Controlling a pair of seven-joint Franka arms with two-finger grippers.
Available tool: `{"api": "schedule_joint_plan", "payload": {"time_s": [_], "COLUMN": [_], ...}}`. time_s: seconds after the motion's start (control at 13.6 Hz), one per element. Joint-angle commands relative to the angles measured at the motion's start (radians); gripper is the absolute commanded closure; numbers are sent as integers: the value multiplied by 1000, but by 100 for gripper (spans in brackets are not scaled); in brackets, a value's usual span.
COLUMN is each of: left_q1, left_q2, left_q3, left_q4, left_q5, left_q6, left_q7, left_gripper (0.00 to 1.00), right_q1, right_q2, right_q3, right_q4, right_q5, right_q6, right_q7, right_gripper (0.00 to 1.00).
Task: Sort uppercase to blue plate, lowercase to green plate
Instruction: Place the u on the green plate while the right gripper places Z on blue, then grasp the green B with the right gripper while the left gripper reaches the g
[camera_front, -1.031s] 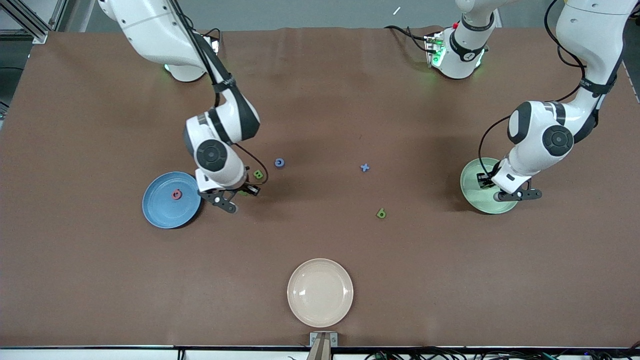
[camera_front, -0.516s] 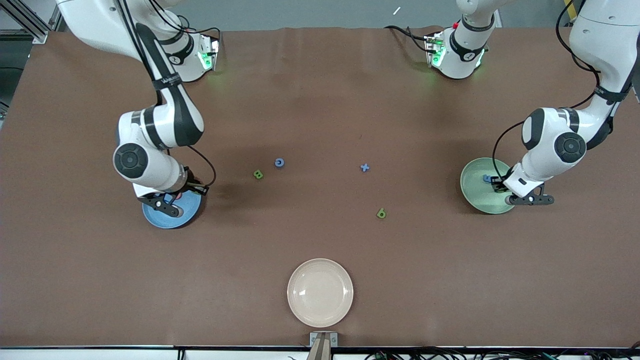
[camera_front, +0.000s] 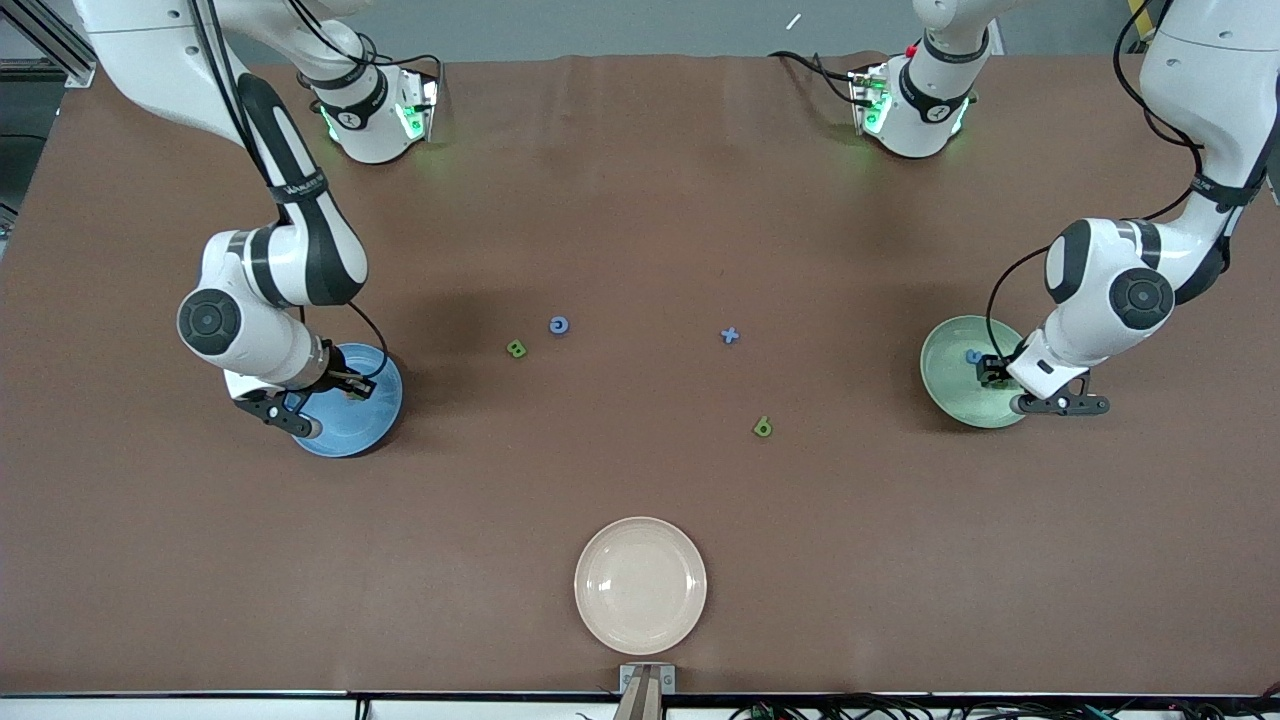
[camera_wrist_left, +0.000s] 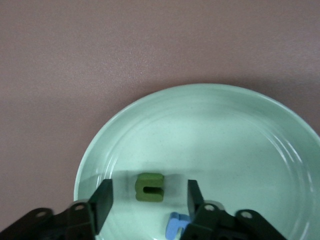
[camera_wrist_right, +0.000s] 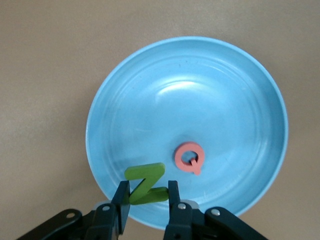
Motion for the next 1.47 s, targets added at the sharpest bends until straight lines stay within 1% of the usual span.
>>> {"api": "schedule_joint_plan", "payload": {"time_s": [0.0, 0.15, 0.22, 0.29, 0.37, 0.44, 0.52, 0.66, 0.74, 0.81, 0.96, 1.03, 1.18, 1.25, 1.4], "left_q1": [-2, -2, -2, -6, -13, -22, -44, -122, -159, -195, -248, -271, -315, -335, -413], "left_q2": [-107, -146, -146, -140, -123, -99, -70, 15, 62, 108, 202, 242, 308, 331, 388], "left_q3": [-62, -140, -182, -222, -255, -291, -318, -319, -316, -313, -312, -312, -310, -303, -245], "left_q4": [10, 19, 22, 27, 53, 77, 117, 214, 261, 309, 407, 445, 501, 519, 583], "left_q5": [-3, -45, -68, -75, -75, -75, -75, -66, -55, -20, 100, 131, 151, 155, 230], "left_q6": [-151, -222, -233, -233, -233, -232, -232, -232, -230, -230, -230, -230, -230, -230, -227], "left_q7": [-5, -48, -96, -156, -219, -291, -377, -485, -505, -509, -534, -554, -633, -644, -643], "left_gripper": [1, 0, 0, 0, 0, 0, 0, 0, 0, 0, 0, 0, 0, 0, 0], "right_q1": [-14, -9, -6, -5, -5, -3, -3, 7, 30, 64, 168, 222, 299, 314, 345], "right_q2": [37, 57, 62, 62, 60, 59, 51, 24, 13, -1, 1, 7, 36, 47, 71], "right_q3": [18, 18, 18, 18, 18, 19, 21, 28, 33, 36, 42, 42, 42, 42, 42], "right_q4": [-23, -23, -23, -23, -23, -23, -19, 23, 29, 29, 34, 31, 29, 26, 20], "right_q5": [-3, -2, -2, -2, -2, -2, -2, 6, 11, 11, 11, 15, 18, 18, 20], "right_q6": [76, 90, 90, 88, 82, 75, 50, -74, -99, -99, -76, -17, 28, 45, 80], "right_q7": [-3, -3, -3, -3, -3, -1, 3, 14, 38, 116, 273, 361, 520, 607, 747], "right_gripper": [99, 97, 95, 77, 45, 0, 0, 0, 0, 0, 0, 0, 0, 0, 0]}}
